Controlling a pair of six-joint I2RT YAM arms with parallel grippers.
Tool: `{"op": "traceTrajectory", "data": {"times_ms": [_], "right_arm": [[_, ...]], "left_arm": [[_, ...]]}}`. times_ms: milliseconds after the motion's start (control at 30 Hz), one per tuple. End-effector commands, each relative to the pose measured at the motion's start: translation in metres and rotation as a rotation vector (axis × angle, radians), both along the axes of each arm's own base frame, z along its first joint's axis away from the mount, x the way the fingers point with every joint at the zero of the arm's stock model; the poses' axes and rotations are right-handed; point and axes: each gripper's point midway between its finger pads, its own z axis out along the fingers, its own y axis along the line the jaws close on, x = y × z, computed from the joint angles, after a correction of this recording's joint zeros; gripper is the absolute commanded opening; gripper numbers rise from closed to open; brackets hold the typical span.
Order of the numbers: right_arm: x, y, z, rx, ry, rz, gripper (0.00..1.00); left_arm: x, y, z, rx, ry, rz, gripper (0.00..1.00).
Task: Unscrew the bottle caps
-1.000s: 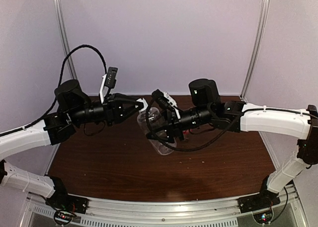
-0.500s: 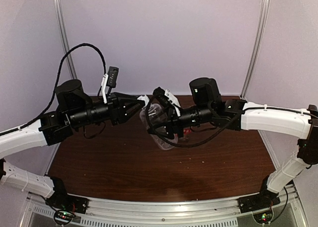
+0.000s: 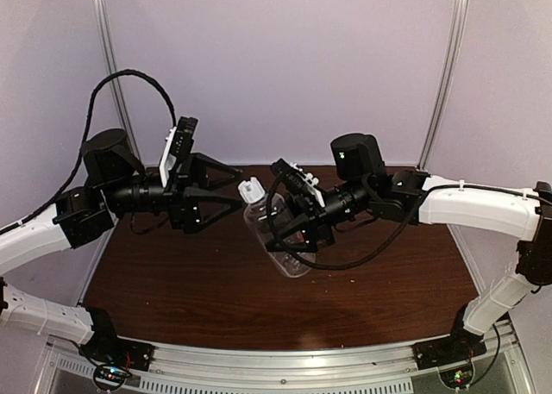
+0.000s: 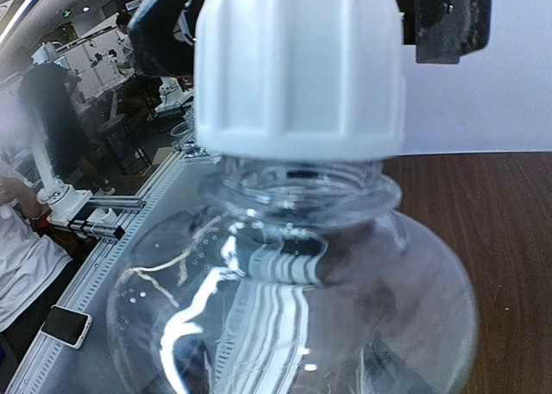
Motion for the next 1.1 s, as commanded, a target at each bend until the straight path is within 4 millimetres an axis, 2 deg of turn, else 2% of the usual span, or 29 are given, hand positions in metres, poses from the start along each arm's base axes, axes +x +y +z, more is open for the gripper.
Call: {"op": "traceTrajectory", "data": {"times_ms": [0, 133, 300, 433, 600, 733, 833, 1067], "right_arm": [[-0.028, -0.008, 0.018, 0.058, 0.02, 0.167, 0.38], [-0.033, -0.007, 0.016, 0.062, 0.036, 0.211, 0.38], [-0.034, -0.005, 0.016, 0.065, 0.047, 0.23, 0.38], [-0.032, -0.002, 0.015, 0.065, 0.049, 0.228, 0.38], [-0.028, -0.002, 0.014, 0.068, 0.035, 0.203, 0.38], [-0.021, 0.0, 0.014, 0.057, 0.019, 0.144, 0.37], [-0.001, 0.003, 0.011, 0.029, -0.003, 0.022, 0.36], [0.056, 0.002, 0.009, -0.056, -0.069, -0.333, 0.36]], "left_arm": [[-0.02, -0.002, 0.023, -0.057, -0.08, -0.142, 0.76], [-0.03, -0.01, 0.026, -0.083, -0.075, -0.25, 0.73], [-0.034, -0.019, 0.024, -0.092, -0.046, -0.335, 0.65], [-0.031, -0.024, 0.021, -0.085, -0.023, -0.349, 0.52], [-0.03, -0.025, 0.016, -0.081, -0.004, -0.352, 0.3], [-0.025, -0.023, 0.015, -0.089, 0.023, -0.304, 0.19], [-0.011, -0.022, 0.013, -0.074, 0.069, -0.202, 0.13], [0.059, -0.003, 0.001, -0.051, 0.272, 0.266, 0.04]]}}
